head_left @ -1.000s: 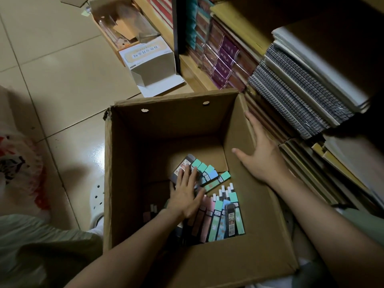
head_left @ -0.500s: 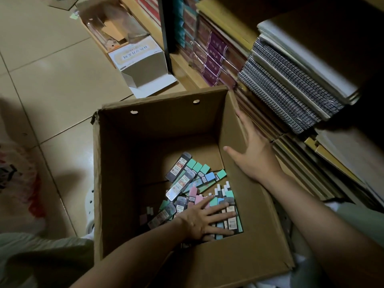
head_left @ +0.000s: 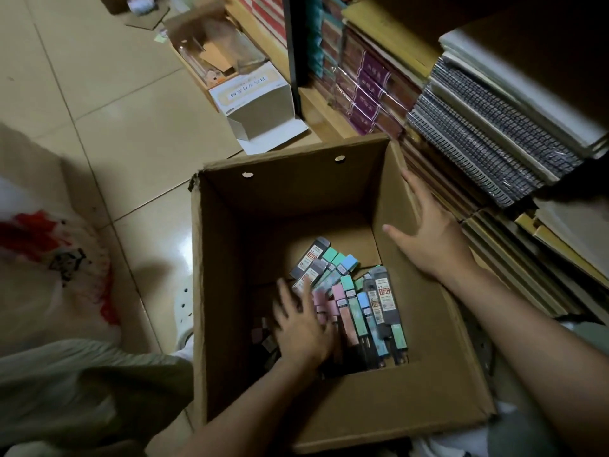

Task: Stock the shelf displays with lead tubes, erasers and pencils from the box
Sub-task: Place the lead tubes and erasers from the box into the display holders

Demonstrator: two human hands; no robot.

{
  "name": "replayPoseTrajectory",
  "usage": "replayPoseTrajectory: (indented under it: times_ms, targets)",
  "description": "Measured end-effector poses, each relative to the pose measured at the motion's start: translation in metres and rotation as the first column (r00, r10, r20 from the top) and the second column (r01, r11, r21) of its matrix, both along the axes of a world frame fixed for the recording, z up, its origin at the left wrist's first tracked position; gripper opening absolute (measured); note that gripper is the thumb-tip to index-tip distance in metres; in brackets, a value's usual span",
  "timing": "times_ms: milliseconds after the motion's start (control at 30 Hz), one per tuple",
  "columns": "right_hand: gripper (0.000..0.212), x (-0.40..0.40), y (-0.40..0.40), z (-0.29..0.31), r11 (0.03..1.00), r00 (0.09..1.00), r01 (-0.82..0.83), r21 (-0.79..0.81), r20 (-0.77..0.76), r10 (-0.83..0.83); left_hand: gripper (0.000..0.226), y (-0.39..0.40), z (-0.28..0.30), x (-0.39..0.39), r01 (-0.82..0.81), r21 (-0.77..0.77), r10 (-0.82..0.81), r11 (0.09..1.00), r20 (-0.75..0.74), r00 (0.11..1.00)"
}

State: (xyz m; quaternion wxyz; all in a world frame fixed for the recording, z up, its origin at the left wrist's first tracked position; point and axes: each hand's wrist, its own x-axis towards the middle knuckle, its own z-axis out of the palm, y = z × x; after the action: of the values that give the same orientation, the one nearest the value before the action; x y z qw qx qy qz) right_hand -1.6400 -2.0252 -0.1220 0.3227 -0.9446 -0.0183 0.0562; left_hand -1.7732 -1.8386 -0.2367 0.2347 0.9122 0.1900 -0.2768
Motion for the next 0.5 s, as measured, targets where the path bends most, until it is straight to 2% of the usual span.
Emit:
replayPoseTrajectory:
  times_ms: [33, 67, 100, 200, 300, 500]
  targets:
    - [0.091, 0.001, 0.000, 0.000, 1.000, 1.000, 0.003, -0.003, -0.006, -0.003, 0.104, 0.007, 0.002, -0.003, -0.220, -0.071, 0.210, 0.973, -0.123, 0.970]
    - [0.091, 0.001, 0.000, 0.001, 1.000, 1.000, 0.005, -0.003, -0.006, -0.005, 0.111, 0.013, 0.002, -0.006, -0.355, -0.126, 0.323, 0.926, -0.217, 0.921]
    - [0.092, 0.001, 0.000, 0.001, 1.000, 1.000, 0.005, -0.003, -0.003, -0.005, 0.114, 0.018, 0.002, -0.009, -0.390, -0.146, 0.342, 0.909, -0.272, 0.899]
    - [0.092, 0.000, 0.000, 0.000, 1.000, 1.000, 0.011, -0.002, -0.005, -0.011, 0.118, 0.016, -0.005, -0.014, -0.308, -0.121, 0.248, 0.944, -0.358, 0.900]
    - [0.092, 0.002, 0.000, -0.003, 0.999, 1.000, 0.018, 0.035, 0.001, -0.018, 0.110, -0.006, -0.010, -0.011, -0.275, -0.072, 0.229, 0.959, -0.379, 0.897]
    - [0.092, 0.003, -0.002, -0.007, 0.998, 1.000, 0.002, 0.068, 0.008, -0.002, 0.088, -0.044, -0.020, -0.005, -0.125, -0.049, 0.113, 0.991, -0.206, 0.972]
